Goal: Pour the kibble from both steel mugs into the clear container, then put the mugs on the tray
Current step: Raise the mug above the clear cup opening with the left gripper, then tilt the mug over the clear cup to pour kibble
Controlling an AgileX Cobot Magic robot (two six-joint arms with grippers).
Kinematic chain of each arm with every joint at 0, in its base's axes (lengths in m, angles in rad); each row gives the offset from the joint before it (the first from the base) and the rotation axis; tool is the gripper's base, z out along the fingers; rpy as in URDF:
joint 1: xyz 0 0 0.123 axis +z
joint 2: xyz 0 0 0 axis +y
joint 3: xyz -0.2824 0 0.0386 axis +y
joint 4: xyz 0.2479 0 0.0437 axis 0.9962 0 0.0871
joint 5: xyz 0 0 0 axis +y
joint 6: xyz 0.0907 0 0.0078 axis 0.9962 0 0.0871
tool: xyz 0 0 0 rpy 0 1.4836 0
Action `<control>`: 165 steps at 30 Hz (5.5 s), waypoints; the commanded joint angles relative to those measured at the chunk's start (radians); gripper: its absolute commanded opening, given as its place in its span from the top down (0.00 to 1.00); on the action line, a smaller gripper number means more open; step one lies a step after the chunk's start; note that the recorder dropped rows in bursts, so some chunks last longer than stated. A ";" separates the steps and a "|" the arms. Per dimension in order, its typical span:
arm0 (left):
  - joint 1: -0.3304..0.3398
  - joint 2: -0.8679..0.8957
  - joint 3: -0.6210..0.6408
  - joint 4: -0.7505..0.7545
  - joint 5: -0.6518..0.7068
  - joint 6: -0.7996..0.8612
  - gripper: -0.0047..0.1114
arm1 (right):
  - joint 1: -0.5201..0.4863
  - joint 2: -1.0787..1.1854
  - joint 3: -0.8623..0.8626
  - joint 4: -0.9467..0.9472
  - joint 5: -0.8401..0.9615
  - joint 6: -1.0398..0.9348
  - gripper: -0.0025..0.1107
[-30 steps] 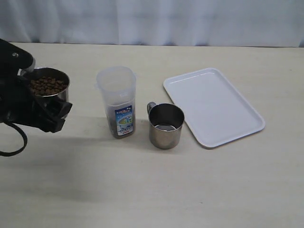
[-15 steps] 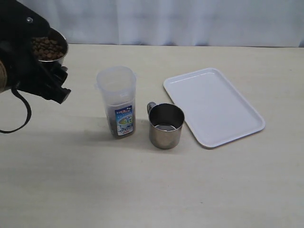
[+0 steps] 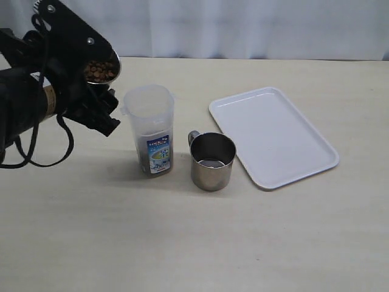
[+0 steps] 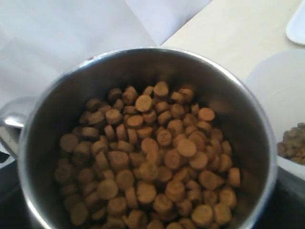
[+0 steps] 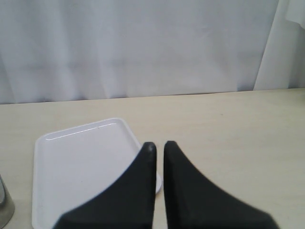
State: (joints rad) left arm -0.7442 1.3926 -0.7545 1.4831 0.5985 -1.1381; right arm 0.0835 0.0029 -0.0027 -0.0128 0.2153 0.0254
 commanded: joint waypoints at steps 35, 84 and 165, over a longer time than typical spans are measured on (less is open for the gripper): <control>-0.062 0.049 -0.040 0.202 0.076 0.128 0.96 | 0.001 -0.003 0.003 -0.002 -0.001 -0.006 0.94; -0.069 0.210 -0.108 0.261 0.234 0.444 0.96 | 0.001 -0.003 0.003 -0.002 -0.001 -0.006 0.94; -0.130 0.273 -0.207 0.261 0.330 1.138 0.96 | 0.001 -0.003 0.003 -0.002 -0.001 -0.006 0.94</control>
State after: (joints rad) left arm -0.8645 1.6698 -0.9548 1.7238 0.8988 -0.0113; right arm 0.0835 0.0029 -0.0027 -0.0128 0.2153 0.0254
